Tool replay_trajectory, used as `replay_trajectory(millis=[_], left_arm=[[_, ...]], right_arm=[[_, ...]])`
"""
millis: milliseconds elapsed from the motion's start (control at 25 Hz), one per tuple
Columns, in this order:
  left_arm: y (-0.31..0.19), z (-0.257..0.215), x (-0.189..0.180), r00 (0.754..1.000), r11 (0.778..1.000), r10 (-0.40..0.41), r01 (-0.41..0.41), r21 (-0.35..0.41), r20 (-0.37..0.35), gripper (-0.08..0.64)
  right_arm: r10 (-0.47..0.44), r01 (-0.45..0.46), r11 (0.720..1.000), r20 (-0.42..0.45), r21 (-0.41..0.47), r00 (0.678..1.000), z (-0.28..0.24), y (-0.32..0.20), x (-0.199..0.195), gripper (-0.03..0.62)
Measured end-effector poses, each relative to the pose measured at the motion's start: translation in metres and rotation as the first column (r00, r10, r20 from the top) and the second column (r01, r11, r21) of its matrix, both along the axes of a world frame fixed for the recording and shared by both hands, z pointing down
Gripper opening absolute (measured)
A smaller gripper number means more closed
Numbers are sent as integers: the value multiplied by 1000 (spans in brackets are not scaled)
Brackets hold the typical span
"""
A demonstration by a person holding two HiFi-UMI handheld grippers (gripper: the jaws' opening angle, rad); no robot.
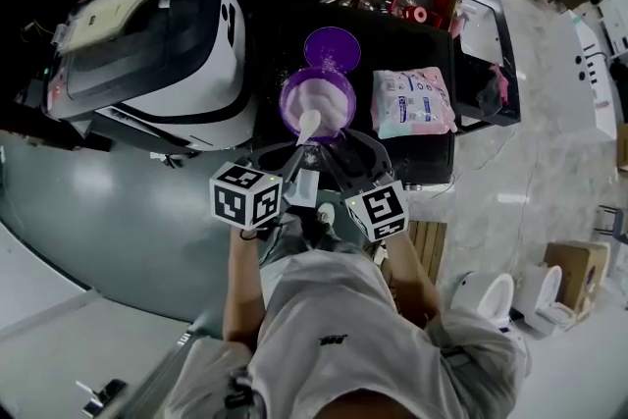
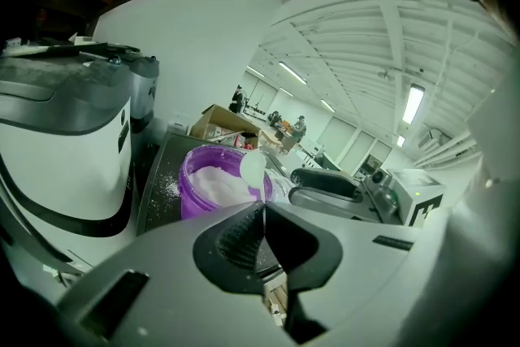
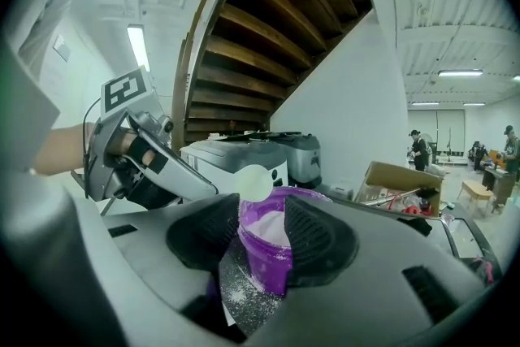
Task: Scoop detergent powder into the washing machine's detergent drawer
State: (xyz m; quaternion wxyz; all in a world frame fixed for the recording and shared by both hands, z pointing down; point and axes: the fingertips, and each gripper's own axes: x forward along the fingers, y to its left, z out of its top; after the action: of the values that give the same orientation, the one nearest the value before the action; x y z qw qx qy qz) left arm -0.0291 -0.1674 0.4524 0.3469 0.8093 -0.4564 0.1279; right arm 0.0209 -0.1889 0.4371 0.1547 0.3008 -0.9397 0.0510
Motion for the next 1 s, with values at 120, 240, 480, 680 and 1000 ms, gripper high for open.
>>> replay_trajectory(millis=[120, 240, 480, 680, 1000], left_arm=[[11, -1, -3, 1000, 1000, -2, 2, 1, -1, 15], [18, -3, -9, 1000, 1000, 9, -9, 9, -4, 15], [35, -1, -25, 997, 997, 72, -71, 29, -29, 15], [54, 3, -41, 986, 986, 160, -157, 56, -45, 15], [94, 20, -66, 968, 971, 240, -238, 39, -75, 15]], right_arm=[[3, -3, 1000, 2, 5, 1000, -4, 10, -1, 168], [18, -18, 1000, -3, 6, 1000, -4, 19, -4, 169], [84, -84, 996, -23, 3, 996, 1, 40, -20, 169], [168, -168, 986, -40, -5, 985, 13, 60, -39, 169], [264, -265, 964, -73, -9, 962, 25, 107, -58, 169]])
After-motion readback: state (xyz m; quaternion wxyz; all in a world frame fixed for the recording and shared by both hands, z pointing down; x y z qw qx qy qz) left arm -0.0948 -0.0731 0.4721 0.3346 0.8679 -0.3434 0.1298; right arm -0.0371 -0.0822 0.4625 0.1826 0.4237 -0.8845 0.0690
